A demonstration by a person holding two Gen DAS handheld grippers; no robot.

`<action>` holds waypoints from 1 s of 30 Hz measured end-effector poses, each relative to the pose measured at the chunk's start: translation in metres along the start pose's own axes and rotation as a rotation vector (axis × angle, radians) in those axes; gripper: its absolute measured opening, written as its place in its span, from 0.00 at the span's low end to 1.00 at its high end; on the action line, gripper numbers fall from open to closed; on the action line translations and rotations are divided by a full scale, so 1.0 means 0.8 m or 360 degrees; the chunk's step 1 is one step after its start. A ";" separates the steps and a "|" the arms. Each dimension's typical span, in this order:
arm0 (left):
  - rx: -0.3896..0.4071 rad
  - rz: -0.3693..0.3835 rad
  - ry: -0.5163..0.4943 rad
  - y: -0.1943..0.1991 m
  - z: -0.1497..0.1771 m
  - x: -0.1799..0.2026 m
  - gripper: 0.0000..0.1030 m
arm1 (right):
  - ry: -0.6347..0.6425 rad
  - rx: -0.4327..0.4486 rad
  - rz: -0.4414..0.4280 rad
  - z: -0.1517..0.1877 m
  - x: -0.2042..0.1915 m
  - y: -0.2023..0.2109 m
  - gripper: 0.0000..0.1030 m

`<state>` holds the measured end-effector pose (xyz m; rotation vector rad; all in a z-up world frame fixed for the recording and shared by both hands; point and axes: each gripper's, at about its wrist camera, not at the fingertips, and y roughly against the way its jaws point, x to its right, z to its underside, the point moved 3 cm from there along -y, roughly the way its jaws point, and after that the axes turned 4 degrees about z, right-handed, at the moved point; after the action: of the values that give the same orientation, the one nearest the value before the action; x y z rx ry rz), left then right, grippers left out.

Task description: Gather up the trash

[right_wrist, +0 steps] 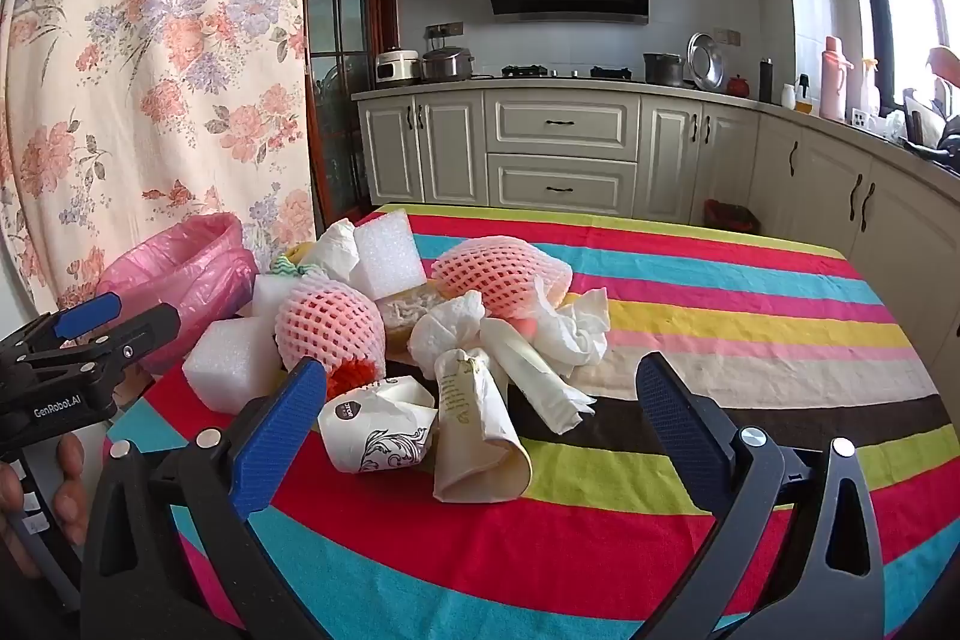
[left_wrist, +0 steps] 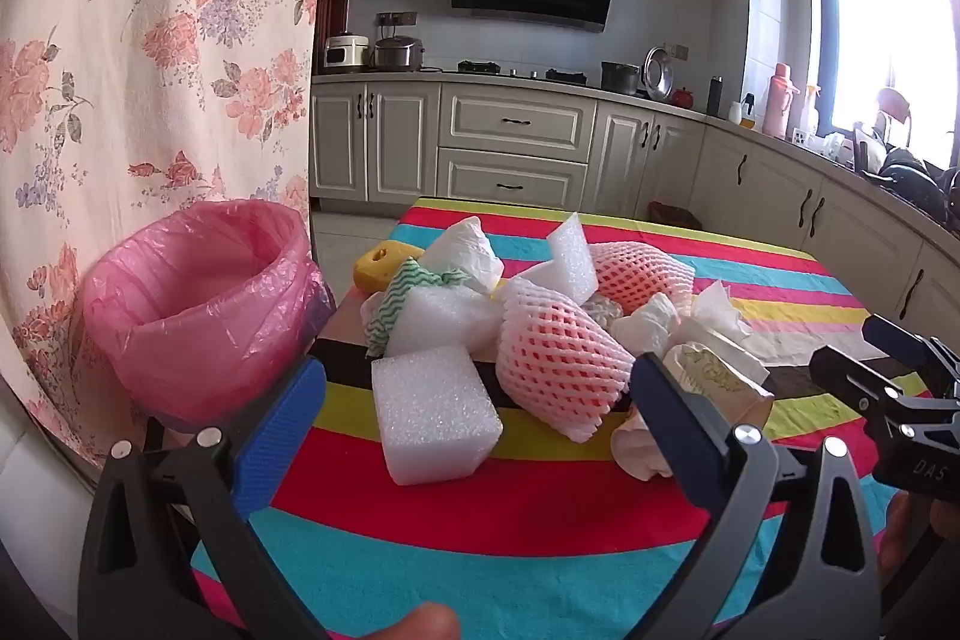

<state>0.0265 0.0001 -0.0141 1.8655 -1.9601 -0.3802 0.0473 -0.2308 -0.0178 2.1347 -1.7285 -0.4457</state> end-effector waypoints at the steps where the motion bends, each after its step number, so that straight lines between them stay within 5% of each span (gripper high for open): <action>1: 0.0011 -0.0003 -0.0013 0.000 0.000 0.000 0.96 | 0.0000 0.0000 0.0000 0.000 0.000 0.000 0.94; 30: 0.0003 -0.0003 -0.0006 0.000 0.000 0.000 0.96 | -0.0003 -0.0002 -0.0001 0.002 0.001 -0.001 0.94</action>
<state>0.0264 0.0000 -0.0139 1.8690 -1.9622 -0.3828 0.0475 -0.2318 -0.0192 2.1349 -1.7284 -0.4490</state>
